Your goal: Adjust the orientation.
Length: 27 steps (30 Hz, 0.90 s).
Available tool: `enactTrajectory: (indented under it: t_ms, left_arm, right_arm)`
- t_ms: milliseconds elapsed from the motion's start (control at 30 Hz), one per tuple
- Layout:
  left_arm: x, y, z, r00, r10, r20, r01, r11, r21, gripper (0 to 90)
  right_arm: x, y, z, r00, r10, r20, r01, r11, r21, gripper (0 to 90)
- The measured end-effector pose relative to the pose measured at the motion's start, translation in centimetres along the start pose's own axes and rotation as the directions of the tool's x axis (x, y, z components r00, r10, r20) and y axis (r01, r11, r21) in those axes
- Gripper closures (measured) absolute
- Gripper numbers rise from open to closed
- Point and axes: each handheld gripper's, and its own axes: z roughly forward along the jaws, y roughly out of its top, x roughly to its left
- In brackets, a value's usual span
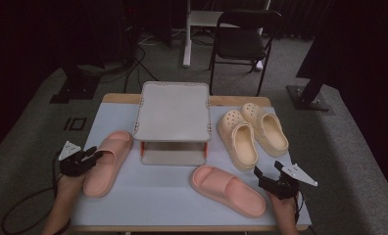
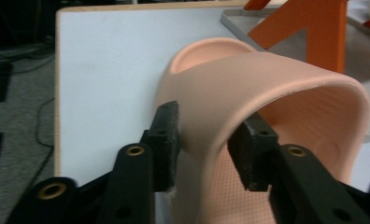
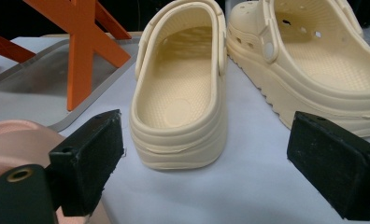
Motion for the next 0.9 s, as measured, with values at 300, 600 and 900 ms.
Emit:
enactTrajectory:
  t_ms: [300, 600, 900]
  left_arm:
    - [-0.3, -0.1, -0.4, 0.9987, 0.030, -0.041, -0.031, 0.9995, -0.010, 74.7]
    - [-1.2, -0.5, -1.7, 0.9965, 0.076, -0.037, -0.076, 0.9970, -0.016, 78.7]
    - [-2.6, -1.0, -3.0, 0.9946, 0.104, 0.001, -0.104, 0.9940, -0.034, 81.0]
  right_arm:
    - [0.0, 0.0, 0.0, 1.0000, 0.000, 0.000, 0.000, 1.000, -0.004, 10.2]
    - [0.1, 0.1, -0.2, 0.9998, -0.016, -0.006, 0.016, 1.000, -0.019, 10.1]
    - [-0.2, 0.2, -0.2, 0.9998, -0.011, -0.019, 0.010, 0.999, -0.035, 10.1]
